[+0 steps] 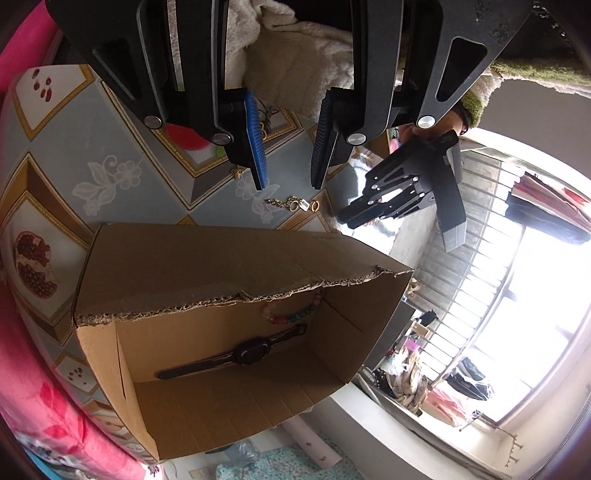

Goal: Organize jewelry

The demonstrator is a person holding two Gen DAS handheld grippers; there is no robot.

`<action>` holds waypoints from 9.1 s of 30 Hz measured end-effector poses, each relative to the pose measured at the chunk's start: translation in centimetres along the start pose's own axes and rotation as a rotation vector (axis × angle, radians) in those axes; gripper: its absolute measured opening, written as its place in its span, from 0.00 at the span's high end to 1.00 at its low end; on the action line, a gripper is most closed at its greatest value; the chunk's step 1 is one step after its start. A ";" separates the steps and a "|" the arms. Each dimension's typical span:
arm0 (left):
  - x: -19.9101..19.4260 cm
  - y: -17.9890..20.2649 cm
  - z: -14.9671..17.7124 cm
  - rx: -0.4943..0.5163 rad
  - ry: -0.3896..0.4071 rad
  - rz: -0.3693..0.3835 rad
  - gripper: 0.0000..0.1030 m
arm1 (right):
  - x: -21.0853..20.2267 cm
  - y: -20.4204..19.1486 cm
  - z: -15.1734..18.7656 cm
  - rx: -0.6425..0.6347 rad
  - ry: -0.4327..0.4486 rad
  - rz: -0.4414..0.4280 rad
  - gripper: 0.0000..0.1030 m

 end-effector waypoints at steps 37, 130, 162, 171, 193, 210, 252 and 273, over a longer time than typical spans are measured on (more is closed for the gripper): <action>-2.6 1.1 1.6 -0.270 0.078 0.006 0.96 | 11.0 -7.4 -2.0 -0.736 -0.061 0.061 0.72; -1.6 7.2 -15.6 -0.270 -0.096 0.344 0.96 | 4.7 8.0 -17.0 -0.183 -0.154 0.079 0.90; -1.0 8.3 -16.9 -0.289 -0.014 0.265 0.88 | -2.4 7.7 -15.5 -0.170 0.114 0.145 0.77; -9.6 6.5 -10.3 -0.234 0.214 0.280 0.80 | -8.0 3.9 -9.0 -0.289 0.270 0.158 0.68; -2.3 14.0 4.4 0.052 -0.065 0.193 0.79 | 1.4 3.1 2.4 -0.217 -0.025 0.145 0.85; 0.8 15.6 3.4 0.159 -0.038 0.083 0.85 | 1.8 4.6 1.6 -0.173 -0.016 0.131 0.84; -0.6 10.2 2.8 -0.050 -0.034 0.146 0.85 | 8.6 -2.2 1.4 -0.565 -0.064 0.323 0.71; -1.5 9.2 2.8 -0.066 -0.016 0.147 0.85 | 8.3 -1.3 1.3 -0.559 -0.056 0.292 0.98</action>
Point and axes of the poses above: each gripper's, at about its wrist camera, not at the fingertips, and x roughly the way its jaws point, y to its right, z to its underside, the point moved 1 cm from there along x, roughly the way its jaws point, and after that the axes turned 15 degrees about -x, right-handed, at the moved point
